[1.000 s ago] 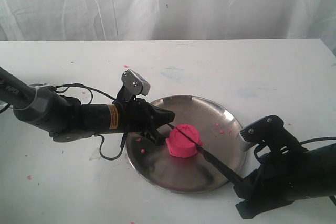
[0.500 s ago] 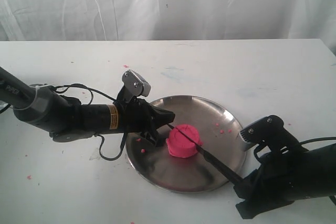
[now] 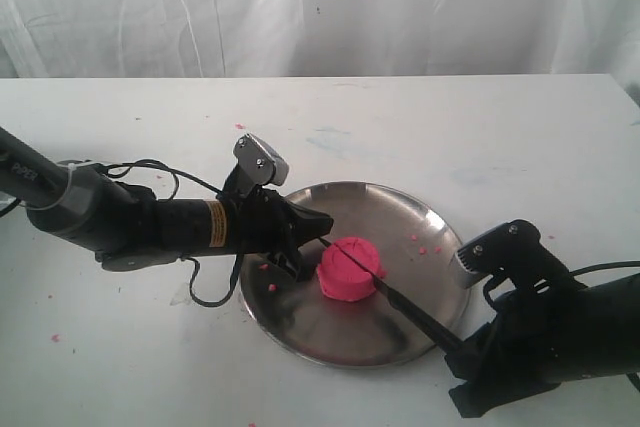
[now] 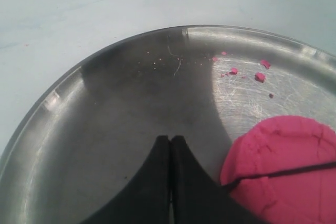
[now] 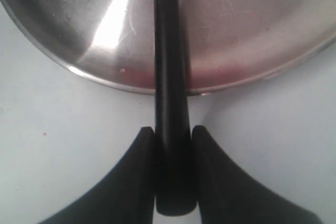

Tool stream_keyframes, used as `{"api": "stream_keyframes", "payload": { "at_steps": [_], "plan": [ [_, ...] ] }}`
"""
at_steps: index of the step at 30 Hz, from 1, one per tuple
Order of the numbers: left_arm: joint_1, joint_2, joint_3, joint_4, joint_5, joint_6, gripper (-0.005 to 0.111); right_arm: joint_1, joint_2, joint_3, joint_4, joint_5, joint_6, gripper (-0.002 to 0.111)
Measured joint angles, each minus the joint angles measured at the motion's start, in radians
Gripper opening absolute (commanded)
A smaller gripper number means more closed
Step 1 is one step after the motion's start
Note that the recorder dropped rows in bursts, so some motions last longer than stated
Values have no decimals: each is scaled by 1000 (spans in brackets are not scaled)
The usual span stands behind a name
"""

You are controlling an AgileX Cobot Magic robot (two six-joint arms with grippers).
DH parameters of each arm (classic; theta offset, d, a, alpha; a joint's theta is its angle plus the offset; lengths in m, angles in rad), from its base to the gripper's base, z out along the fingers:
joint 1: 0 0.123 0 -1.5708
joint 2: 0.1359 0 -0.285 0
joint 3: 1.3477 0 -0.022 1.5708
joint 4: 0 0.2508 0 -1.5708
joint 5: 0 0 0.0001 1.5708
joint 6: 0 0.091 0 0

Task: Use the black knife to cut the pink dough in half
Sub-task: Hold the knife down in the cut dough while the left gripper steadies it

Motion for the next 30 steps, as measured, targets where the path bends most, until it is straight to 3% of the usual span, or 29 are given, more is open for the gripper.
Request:
{"api": "stream_keyframes", "payload": {
  "at_steps": [30],
  "plan": [
    [0,1,0,0,60,2,0,0,0,0,-2,0,-2,0]
  ]
}}
